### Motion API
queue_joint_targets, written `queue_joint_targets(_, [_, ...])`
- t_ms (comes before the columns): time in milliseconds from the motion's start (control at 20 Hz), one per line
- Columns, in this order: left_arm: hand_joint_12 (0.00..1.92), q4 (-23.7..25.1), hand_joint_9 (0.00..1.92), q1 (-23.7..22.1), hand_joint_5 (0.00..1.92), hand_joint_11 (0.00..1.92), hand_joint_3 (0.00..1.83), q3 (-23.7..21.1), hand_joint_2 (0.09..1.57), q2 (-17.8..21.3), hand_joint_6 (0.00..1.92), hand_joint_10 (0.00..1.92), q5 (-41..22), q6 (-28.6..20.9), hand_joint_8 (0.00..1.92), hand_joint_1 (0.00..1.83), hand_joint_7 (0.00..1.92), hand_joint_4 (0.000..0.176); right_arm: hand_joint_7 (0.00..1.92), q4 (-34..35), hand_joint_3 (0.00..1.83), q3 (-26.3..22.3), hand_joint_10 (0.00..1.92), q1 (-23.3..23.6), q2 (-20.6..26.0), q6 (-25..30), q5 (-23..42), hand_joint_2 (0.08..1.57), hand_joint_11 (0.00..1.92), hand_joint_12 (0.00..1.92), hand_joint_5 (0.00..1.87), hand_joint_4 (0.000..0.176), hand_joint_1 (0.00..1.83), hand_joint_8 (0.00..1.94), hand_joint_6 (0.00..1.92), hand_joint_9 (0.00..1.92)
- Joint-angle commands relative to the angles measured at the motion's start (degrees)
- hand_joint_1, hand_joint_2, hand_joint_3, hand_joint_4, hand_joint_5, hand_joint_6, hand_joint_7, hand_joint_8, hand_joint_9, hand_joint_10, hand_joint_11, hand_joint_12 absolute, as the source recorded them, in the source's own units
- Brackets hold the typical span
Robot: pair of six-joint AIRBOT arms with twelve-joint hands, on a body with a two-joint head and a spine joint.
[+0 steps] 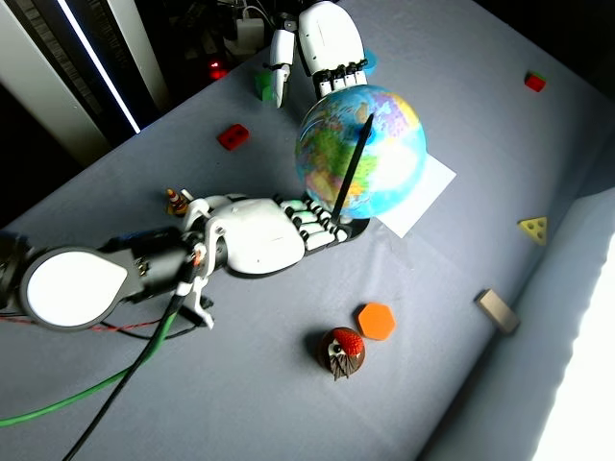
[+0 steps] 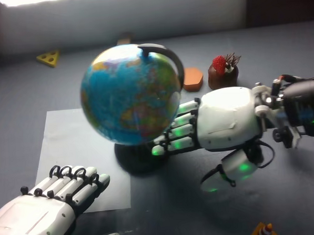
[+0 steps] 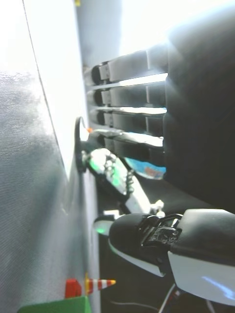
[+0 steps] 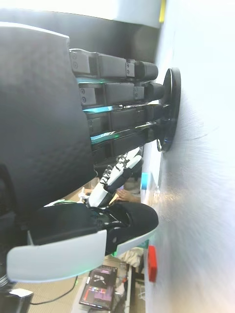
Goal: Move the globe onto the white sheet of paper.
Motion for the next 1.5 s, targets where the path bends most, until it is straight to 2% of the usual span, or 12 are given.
queue_joint_targets(0, [0.01,2.2,0.00,-0.5,0.06,0.02,0.00,0.3,1.23,0.3,0.00,0.00,-5.0,-0.1,0.00,0.00,0.00,0.016,0.14,-0.5,0.00,-0.3,0.00,0.1,-0.6,0.2,0.2,1.23,0.00,0.21,0.18,0.000,0.00,0.00,0.00,0.13])
queue_joint_targets(300, [0.01,2.2,0.00,-0.4,0.06,0.01,0.00,0.4,1.23,0.4,0.00,0.00,-4.3,0.1,0.00,0.00,0.00,0.016,0.13,-0.8,0.00,-0.3,0.00,1.0,-3.3,-0.4,-2.4,1.23,0.00,0.17,0.17,0.000,0.00,0.00,0.00,0.12])
queue_joint_targets(600, [0.00,0.2,0.00,-0.6,0.05,0.00,0.00,0.7,1.23,0.7,0.00,0.00,-4.3,0.1,0.00,0.00,0.00,0.016,0.13,-0.8,0.00,0.5,0.00,2.2,-6.7,-0.8,-4.9,1.22,0.00,0.17,0.17,0.000,0.00,0.00,0.00,0.12])
queue_joint_targets(800, [0.01,-0.6,0.00,-0.6,0.05,0.01,0.00,1.1,1.23,1.1,0.00,0.00,-4.3,-0.1,0.00,0.00,0.00,0.016,0.14,-0.8,0.00,1.8,0.00,2.7,-8.9,-0.2,-6.1,1.22,0.00,0.24,0.17,0.000,0.00,0.00,0.00,0.13])
queue_joint_targets(1150, [0.00,-1.0,0.00,0.0,0.05,0.00,0.00,1.2,1.22,1.6,0.00,0.00,-4.4,-0.2,0.00,0.00,0.00,0.016,0.14,-0.8,0.00,1.7,0.00,3.4,-7.6,2.6,-4.7,1.23,0.00,0.24,0.17,0.000,0.00,0.00,0.00,0.13])
queue_joint_targets(1350, [0.01,-0.9,0.00,0.5,0.05,0.02,0.00,1.4,1.23,1.8,0.00,0.00,-4.4,-1.0,0.00,0.00,0.00,0.016,0.15,-0.8,0.00,1.7,0.00,4.1,-7.0,2.9,-4.3,1.22,0.00,0.28,0.19,0.000,0.00,0.00,0.01,0.14])
queue_joint_targets(1450, [0.00,-0.9,0.00,0.7,0.05,0.00,0.00,1.3,1.22,1.8,0.00,0.00,-4.4,-1.3,0.00,0.00,0.00,0.016,0.15,-0.7,0.00,1.6,0.00,4.4,-7.1,2.9,-4.4,1.22,0.00,0.24,0.19,0.000,0.00,0.00,0.00,0.14])
